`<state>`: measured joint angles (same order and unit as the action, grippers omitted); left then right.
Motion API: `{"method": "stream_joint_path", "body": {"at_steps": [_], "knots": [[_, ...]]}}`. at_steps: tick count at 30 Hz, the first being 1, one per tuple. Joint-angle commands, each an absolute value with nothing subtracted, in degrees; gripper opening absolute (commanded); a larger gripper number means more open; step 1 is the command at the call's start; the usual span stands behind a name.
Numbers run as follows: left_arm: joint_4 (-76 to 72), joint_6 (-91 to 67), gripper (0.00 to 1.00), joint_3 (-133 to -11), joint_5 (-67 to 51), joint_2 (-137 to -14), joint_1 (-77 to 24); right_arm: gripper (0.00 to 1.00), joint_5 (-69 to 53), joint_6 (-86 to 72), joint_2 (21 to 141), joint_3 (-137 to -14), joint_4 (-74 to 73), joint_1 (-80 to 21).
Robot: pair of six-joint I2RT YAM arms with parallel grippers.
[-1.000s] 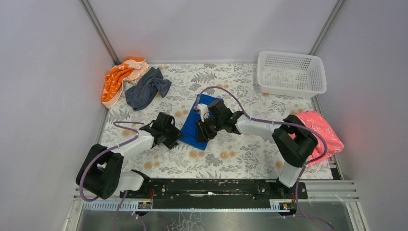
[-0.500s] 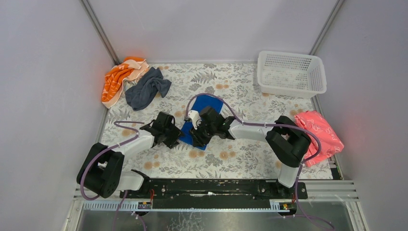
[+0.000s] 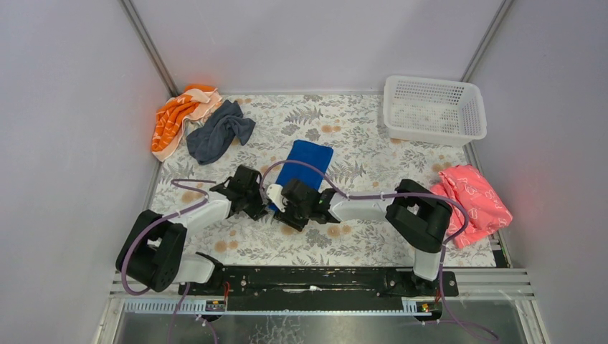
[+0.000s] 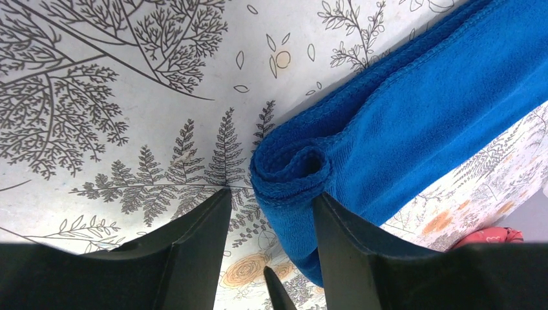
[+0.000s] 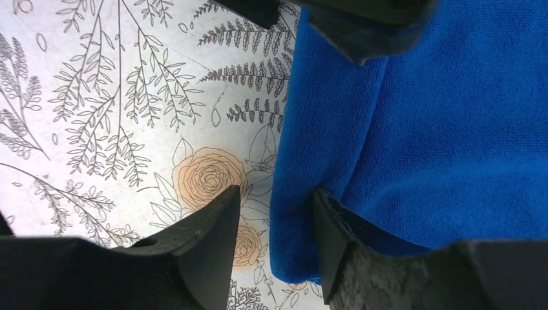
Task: Roll the towels
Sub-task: Roll the towel at the center of the board.
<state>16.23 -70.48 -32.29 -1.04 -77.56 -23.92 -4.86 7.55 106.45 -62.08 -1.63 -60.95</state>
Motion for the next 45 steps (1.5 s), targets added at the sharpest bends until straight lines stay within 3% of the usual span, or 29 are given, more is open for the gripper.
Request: {"method": "stream_joint_path", "body": {"at_steps": [1,11,21,45], "knots": [[23.30,-68.29,0.50,-29.26,4.55,-82.10,-23.49,0.52,3.53,10.56,108.13,-59.97,-6.20,-62.80],[24.69,-68.03,0.49,-30.57,5.22,-83.63,-23.26,0.54,3.60,10.63,101.93,-59.75,-8.36,-63.33],[25.29,-67.55,0.39,-31.53,5.07,-85.01,-23.28,0.53,3.33,10.75,102.75,-60.84,-9.60,-63.28],[25.56,-66.53,0.38,-32.17,4.80,-85.81,-23.28,0.51,6.19,10.60,103.08,-61.50,-12.11,-62.76]]}}
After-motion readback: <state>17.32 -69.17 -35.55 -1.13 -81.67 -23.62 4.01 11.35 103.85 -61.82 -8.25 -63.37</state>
